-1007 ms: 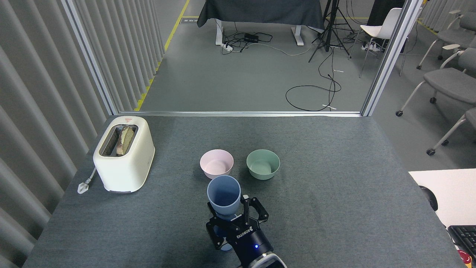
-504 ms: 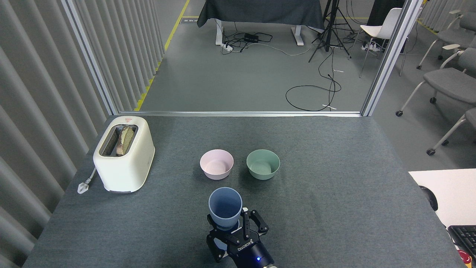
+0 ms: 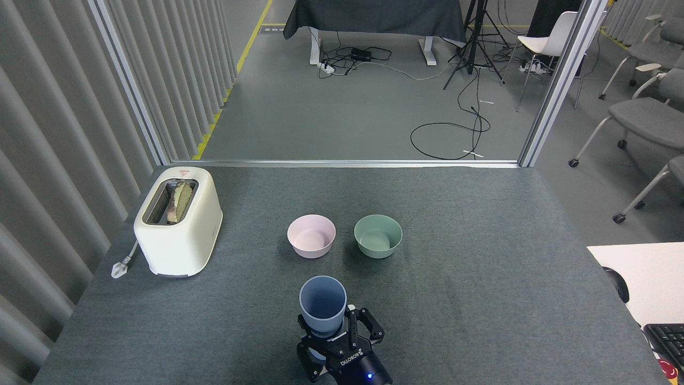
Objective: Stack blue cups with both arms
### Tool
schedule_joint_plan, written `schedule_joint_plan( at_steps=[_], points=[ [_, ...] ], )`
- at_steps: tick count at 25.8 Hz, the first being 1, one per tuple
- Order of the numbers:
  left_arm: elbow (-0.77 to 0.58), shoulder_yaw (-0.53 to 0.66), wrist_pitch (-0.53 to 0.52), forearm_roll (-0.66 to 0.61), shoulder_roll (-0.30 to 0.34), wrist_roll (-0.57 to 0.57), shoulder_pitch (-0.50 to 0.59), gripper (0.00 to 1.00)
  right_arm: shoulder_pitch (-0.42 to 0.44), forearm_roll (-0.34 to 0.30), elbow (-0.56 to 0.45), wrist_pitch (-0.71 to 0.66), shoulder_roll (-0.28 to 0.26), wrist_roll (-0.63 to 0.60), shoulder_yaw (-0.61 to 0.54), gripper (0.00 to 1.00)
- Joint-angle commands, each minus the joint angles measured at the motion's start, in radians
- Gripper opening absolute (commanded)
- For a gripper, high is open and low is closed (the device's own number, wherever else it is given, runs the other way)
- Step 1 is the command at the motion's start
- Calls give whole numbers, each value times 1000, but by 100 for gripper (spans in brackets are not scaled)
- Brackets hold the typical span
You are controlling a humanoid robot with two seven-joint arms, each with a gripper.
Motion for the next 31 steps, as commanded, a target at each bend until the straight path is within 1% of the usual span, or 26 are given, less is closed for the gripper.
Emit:
schedule_joint_plan(
  at_steps=[1, 7, 9, 10, 11, 12, 13, 14, 18, 21, 23, 25, 28, 31],
  points=[
    [4, 0, 0, 1, 0, 0, 0, 100, -3, -1, 22, 0, 1, -5, -1, 64],
    [9, 0, 0, 1, 0, 2, 0, 100, -3, -1, 36, 0, 1, -21, -1, 65],
    [9, 0, 0, 1, 0, 2, 0, 100, -4, -1, 36, 0, 1, -21, -1, 67],
    [9, 0, 0, 1, 0, 2, 0, 100, -4, -1, 36, 0, 1, -21, -1, 71],
    [9, 0, 0, 1, 0, 2, 0, 100, -4, -1, 36, 1, 1, -21, -1, 80],
    [10, 0, 0, 1, 0, 2, 0, 100, -4, -1, 36, 8, 1, -21, -1, 91],
    [10, 0, 0, 1, 0, 2, 0, 100, -4, -1, 36, 15, 1, -21, -1, 96],
    [10, 0, 0, 3, 0, 2, 0, 100, -4, -1, 36, 20, 1, -21, 1, 98],
    [10, 0, 0, 6, 0, 2, 0, 100, -4, -1, 33, 20, 3, -22, -1, 99],
    [10, 0, 0, 6, 0, 2, 0, 100, -6, -3, 13, 14, 3, -27, -1, 100],
    [10, 0, 0, 6, 2, 2, 0, 100, -4, -3, -28, 11, 3, -50, -1, 100],
    [10, 2, 0, 6, 2, 2, 0, 100, -4, -4, -96, 11, 3, -77, -2, 100],
    [10, 2, 0, 6, 2, 2, 2, 100, -7, -9, -205, 14, 0, -80, -12, 100],
    [10, 2, 0, 6, 2, 2, 2, 100, -10, -58, -285, 9, -5, -65, -118, 100]
  ],
)
